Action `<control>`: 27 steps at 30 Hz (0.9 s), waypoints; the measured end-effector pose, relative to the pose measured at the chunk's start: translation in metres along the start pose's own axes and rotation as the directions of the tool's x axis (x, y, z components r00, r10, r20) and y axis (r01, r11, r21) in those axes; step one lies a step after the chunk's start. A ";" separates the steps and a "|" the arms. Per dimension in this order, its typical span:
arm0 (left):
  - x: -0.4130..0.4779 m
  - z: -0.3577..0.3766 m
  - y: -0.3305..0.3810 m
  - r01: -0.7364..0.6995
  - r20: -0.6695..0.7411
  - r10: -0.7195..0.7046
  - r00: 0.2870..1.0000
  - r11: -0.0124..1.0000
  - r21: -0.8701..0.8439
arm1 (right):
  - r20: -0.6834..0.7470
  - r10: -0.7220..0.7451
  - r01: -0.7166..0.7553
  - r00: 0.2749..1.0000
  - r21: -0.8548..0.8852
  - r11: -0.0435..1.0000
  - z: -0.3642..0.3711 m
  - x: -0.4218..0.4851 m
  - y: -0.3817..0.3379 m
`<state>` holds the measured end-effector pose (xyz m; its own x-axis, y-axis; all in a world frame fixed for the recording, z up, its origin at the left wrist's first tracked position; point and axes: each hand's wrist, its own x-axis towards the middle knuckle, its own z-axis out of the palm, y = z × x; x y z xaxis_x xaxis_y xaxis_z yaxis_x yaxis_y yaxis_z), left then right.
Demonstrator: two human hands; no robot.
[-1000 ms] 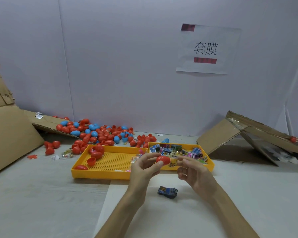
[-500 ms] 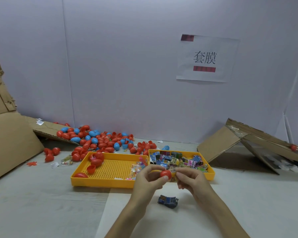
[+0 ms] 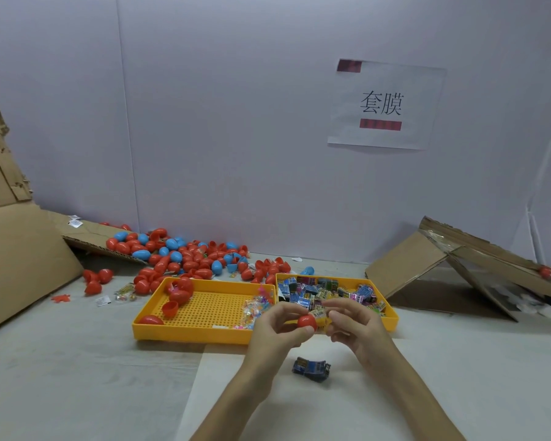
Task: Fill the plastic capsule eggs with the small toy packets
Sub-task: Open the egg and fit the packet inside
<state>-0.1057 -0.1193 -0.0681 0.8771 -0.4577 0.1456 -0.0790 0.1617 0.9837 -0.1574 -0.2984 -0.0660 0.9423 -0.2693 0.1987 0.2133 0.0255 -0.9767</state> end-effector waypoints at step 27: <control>-0.003 0.002 0.003 -0.010 -0.009 0.010 1.000 0.997 0.080 | 0.033 -0.051 0.055 0.998 -0.113 0.992 0.003 -0.004 -0.003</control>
<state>-0.1090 -0.1190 -0.0650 0.8805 -0.4480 0.1550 -0.1252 0.0955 0.9875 -0.1609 -0.2946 -0.0631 0.9382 -0.2382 0.2512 0.2340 -0.0986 -0.9672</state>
